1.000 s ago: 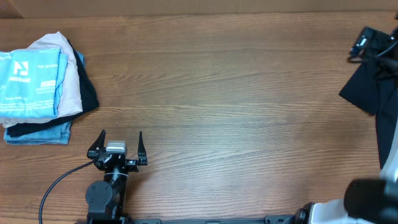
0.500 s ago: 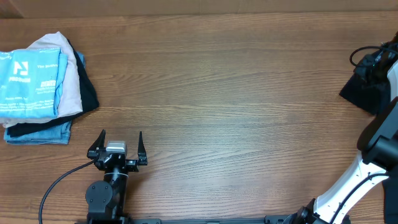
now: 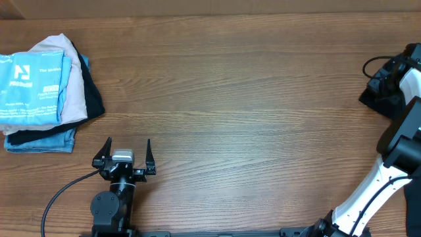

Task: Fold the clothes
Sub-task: 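Reach the right gripper to the black T-shirt at right edge and grasp it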

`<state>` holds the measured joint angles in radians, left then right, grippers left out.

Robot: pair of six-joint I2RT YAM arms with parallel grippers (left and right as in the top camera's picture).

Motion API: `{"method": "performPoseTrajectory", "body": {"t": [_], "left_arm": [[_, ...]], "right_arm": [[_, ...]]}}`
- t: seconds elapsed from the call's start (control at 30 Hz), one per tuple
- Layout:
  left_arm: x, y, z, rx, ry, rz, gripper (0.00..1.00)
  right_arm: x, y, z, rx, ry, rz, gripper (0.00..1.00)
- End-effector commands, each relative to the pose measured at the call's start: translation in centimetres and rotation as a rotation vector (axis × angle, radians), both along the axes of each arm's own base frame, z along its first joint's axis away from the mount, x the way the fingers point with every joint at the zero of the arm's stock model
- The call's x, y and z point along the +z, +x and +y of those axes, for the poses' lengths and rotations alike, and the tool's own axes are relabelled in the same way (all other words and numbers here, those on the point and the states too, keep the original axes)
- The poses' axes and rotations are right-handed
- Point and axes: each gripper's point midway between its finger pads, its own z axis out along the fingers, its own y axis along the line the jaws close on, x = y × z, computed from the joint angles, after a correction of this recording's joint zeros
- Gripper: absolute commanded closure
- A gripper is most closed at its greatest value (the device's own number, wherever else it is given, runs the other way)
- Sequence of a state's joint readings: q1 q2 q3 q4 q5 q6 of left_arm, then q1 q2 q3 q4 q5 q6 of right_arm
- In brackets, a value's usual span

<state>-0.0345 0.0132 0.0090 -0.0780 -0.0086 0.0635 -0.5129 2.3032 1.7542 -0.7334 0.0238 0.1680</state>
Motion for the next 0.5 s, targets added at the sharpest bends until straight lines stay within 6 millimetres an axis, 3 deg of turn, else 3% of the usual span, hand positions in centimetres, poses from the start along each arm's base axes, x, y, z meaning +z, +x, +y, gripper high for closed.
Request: {"method": "performPoseTrajectory", "body": {"t": [0.0,0.2,0.23,0.3,0.37,0.47], "left_arm": [[0.0,0.0,0.1,0.001,0.026,-0.006,0.0],[0.0,0.0,0.1,0.001,0.026,-0.006,0.0],[0.0,0.0,0.1,0.001,0.026,-0.006,0.0],[0.0,0.0,0.1,0.001,0.026,-0.006,0.0],[0.0,0.0,0.1,0.001,0.026,-0.006,0.0],[0.0,0.0,0.1,0.001,0.026,-0.006,0.0]], "right_arm": [[-3.0,-0.9,4.6,-0.007,0.159,0.034,0.96],[-3.8,1.3,16.0,0.21,0.216,0.087,0.96],[-3.8,1.8,18.3,0.25,0.221,0.091,0.96],[-3.6,3.0,26.0,0.413,0.218,0.08,0.96],[-3.4,3.3,31.9,0.541,0.204,0.063,0.96],[-2.3,4.0,36.9,0.645,0.169,0.024,0.96]]}}
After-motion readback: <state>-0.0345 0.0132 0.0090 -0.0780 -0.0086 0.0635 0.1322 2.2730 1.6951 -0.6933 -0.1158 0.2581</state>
